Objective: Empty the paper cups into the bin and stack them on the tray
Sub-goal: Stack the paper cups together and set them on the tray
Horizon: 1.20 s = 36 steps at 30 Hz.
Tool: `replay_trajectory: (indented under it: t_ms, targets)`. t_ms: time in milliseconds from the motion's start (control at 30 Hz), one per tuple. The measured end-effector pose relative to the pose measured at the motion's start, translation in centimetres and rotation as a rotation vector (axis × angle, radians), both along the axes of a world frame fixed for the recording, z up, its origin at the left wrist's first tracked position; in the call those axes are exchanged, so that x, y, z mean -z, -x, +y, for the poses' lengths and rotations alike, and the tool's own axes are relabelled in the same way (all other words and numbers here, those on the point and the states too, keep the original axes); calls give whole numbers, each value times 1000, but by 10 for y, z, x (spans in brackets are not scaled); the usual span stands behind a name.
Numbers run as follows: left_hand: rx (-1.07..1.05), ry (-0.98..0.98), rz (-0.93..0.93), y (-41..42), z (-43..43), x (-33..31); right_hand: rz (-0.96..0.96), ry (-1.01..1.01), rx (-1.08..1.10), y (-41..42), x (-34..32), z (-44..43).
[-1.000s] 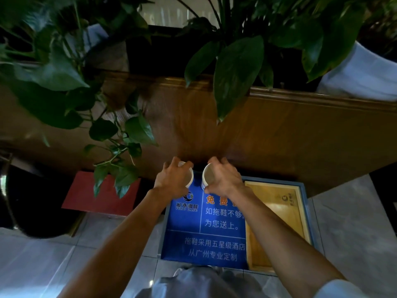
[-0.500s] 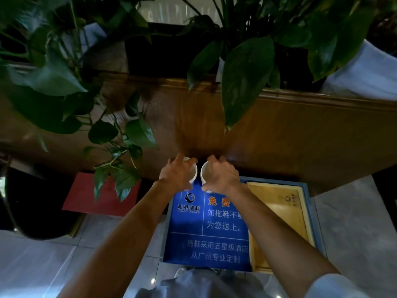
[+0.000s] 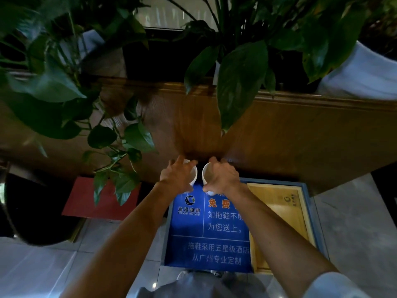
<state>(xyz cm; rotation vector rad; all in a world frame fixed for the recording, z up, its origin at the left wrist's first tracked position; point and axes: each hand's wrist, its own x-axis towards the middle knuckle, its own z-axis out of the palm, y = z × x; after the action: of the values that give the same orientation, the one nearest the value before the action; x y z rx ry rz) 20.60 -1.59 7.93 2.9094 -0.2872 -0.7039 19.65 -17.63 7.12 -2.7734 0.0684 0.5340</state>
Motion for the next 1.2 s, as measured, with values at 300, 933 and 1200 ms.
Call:
replay_trajectory:
  t_ms: [300,933,1200]
  targets:
    - [66,-66,-39,8,-2,-6,23,18,-24,2,-1,-7]
    - [98,-2,-143,13,2,-12,-47,21,-11,8,-16,-2]
    - [126,-2,-117,22,7,-20,32,0,-8,18,-25,-3]
